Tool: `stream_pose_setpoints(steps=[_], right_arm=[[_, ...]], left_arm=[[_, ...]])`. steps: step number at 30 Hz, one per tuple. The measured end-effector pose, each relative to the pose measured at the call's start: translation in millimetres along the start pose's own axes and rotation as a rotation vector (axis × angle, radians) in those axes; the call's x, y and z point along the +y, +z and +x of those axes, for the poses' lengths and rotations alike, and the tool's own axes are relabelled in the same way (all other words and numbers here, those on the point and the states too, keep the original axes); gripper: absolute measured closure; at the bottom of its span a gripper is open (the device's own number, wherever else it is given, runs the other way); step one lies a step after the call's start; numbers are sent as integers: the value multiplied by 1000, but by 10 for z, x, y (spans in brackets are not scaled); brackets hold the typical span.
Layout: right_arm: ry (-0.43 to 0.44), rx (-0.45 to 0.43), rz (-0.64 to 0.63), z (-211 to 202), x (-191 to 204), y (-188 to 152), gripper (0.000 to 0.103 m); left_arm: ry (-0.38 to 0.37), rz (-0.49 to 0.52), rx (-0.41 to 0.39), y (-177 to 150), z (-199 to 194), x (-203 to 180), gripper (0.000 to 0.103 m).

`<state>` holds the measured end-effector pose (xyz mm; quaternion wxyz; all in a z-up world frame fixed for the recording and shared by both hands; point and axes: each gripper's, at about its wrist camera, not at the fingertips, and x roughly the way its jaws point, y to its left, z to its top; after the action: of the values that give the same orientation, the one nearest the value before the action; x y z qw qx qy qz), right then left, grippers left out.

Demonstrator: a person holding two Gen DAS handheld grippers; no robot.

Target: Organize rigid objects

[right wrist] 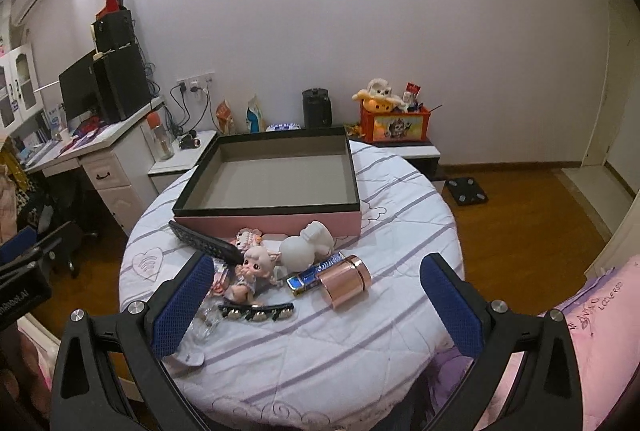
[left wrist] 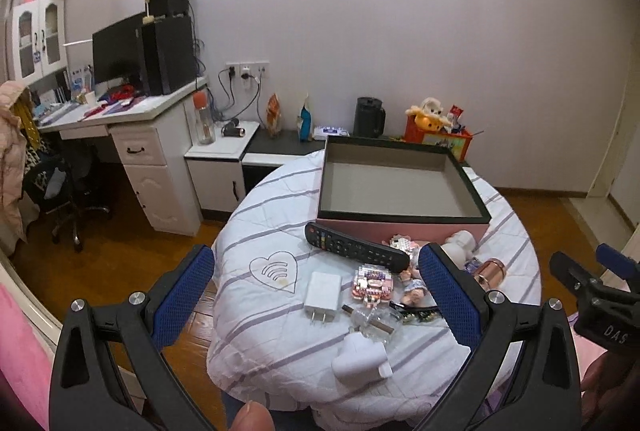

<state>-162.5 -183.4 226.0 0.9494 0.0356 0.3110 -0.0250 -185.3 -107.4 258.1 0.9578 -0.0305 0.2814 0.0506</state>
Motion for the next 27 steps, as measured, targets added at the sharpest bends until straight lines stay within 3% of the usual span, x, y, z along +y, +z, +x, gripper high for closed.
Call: stream_pose_setpoints(steps=[10, 17, 27], right_arm=[[9, -30, -15, -257, 84, -151, 0], [6, -33, -8, -304, 71, -191, 0], [2, -32, -2, -294, 46, -208, 0]], left_arm=[[-34, 34, 7, 30, -484, 543, 0], [-58, 63, 12, 44, -212, 908, 0], [-66, 66, 15, 19, 18, 1103, 0]])
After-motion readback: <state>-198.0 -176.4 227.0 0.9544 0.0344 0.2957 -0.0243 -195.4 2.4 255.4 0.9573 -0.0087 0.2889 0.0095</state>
